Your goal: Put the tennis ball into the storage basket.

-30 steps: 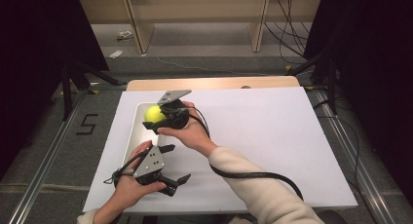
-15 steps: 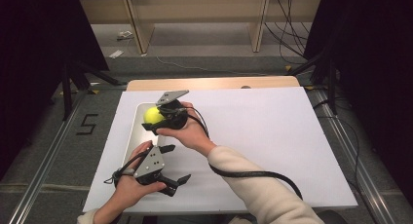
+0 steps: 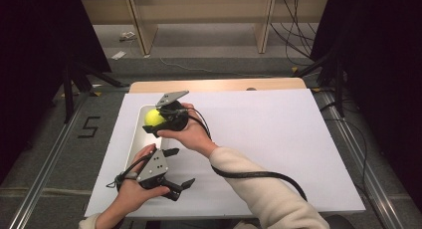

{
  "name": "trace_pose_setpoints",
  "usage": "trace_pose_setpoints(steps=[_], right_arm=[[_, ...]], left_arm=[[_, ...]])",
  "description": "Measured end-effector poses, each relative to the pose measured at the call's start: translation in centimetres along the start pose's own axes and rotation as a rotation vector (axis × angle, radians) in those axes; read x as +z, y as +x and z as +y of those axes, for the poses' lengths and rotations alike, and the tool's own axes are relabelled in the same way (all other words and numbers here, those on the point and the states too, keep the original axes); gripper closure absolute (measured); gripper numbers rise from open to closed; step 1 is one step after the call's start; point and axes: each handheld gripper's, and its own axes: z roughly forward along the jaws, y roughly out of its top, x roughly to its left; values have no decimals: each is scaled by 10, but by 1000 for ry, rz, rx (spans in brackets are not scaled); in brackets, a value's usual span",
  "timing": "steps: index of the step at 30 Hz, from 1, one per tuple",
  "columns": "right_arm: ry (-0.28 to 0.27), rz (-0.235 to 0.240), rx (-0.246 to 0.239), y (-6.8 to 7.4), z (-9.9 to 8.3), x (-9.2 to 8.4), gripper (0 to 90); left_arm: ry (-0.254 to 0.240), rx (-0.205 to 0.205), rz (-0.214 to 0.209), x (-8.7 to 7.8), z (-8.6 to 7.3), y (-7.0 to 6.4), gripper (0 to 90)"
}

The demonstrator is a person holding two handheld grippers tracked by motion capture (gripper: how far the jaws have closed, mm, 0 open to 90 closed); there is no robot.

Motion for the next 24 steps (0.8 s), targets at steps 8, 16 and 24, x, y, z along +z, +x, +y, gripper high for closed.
trace_pose_setpoints(steps=[8, 16, 24], right_arm=[[12, 9, 3, -1, 0, 5, 262], [31, 21, 4, -2, 0, 12, 262], [46, 31, -7, -2, 1, 18, 262]], left_arm=[[2, 3, -2, 0, 0, 0, 4], [1, 2, -3, 0, 0, 0, 4], [4, 2, -6, 0, 0, -1, 3]])
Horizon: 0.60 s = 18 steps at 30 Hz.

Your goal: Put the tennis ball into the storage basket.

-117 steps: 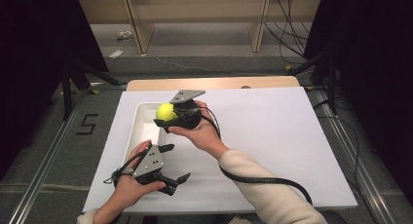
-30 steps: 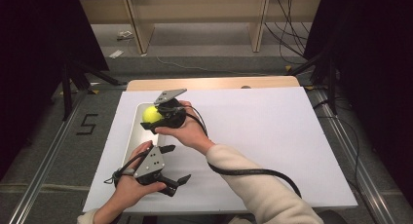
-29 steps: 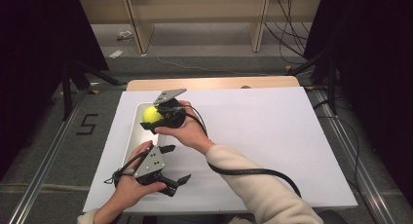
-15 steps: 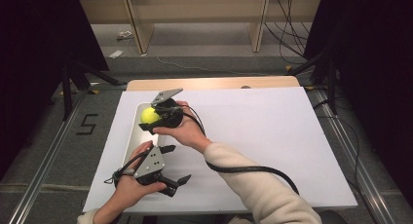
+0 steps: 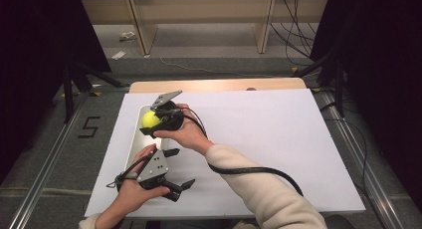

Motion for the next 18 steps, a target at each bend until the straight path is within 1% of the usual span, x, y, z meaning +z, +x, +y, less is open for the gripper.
trace_pose_setpoints(steps=[9, 18], right_arm=[[19, 5, 0, -1, -1, 6, 261], [39, 14, -9, 1, -1, 13, 261]], left_arm=[[2, 0, -1, 0, 0, 0, 3], [3, 1, 0, 0, 0, 0, 2]])
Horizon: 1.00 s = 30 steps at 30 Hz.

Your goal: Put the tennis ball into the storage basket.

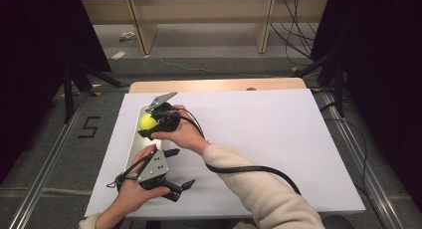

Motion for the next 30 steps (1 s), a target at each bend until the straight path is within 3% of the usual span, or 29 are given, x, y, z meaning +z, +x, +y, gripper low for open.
trace_pose_setpoints(steps=[30], right_arm=[[79, 21, -13, 1, -4, 17, 260]], left_arm=[[13, 6, -6, 1, -1, -1, 0]])
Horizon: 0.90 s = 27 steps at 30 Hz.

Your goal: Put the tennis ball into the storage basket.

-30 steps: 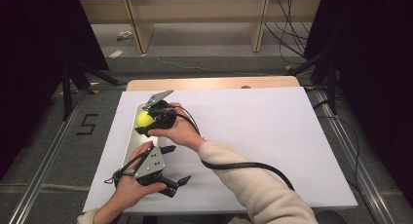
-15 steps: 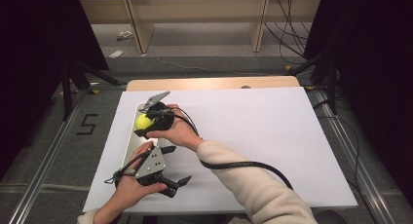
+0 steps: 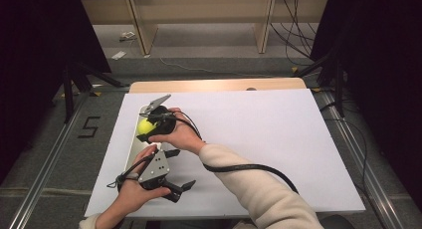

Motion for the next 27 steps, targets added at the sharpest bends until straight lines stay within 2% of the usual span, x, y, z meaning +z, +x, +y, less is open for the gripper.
trace_pose_setpoints(steps=[27], right_arm=[[31, 11, 8, 1, -5, 10, 257]], left_arm=[[1, 2, -1, 0, 0, 0, 0]])
